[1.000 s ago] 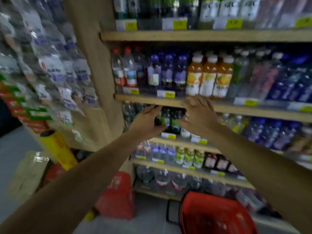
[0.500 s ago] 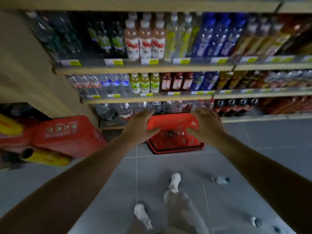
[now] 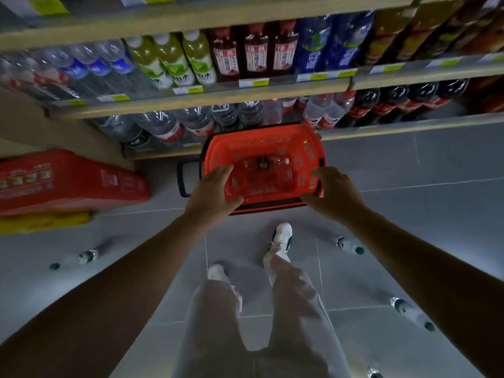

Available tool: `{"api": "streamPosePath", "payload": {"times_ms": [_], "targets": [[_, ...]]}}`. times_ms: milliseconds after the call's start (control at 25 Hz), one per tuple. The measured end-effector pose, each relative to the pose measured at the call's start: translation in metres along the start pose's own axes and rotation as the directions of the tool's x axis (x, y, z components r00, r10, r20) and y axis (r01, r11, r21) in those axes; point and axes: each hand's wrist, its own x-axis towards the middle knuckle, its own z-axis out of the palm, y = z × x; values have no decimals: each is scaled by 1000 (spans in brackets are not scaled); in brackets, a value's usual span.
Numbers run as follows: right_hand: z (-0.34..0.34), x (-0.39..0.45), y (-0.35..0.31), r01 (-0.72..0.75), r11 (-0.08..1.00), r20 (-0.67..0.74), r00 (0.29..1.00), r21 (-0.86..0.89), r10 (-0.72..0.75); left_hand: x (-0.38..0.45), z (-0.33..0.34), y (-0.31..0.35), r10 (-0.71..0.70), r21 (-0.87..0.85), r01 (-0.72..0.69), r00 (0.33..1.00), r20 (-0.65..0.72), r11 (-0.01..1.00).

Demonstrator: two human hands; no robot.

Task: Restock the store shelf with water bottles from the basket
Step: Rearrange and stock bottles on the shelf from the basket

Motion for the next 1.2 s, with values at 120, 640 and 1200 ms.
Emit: {"api": "streamPosePath", "payload": {"times_ms": [120,640,1200], "targets": [[22,53,19,-39,996,50,998,75,35,43,33,-9,-54,5,54,999,4,999],[241,287,104,-120,976,129,987,182,97,267,239,-143,-71,5,71,985,156,997],[408,500,209,-110,993,30,993,-39,112,393,376,-214,-46,-40,46,999,9,998]]}}
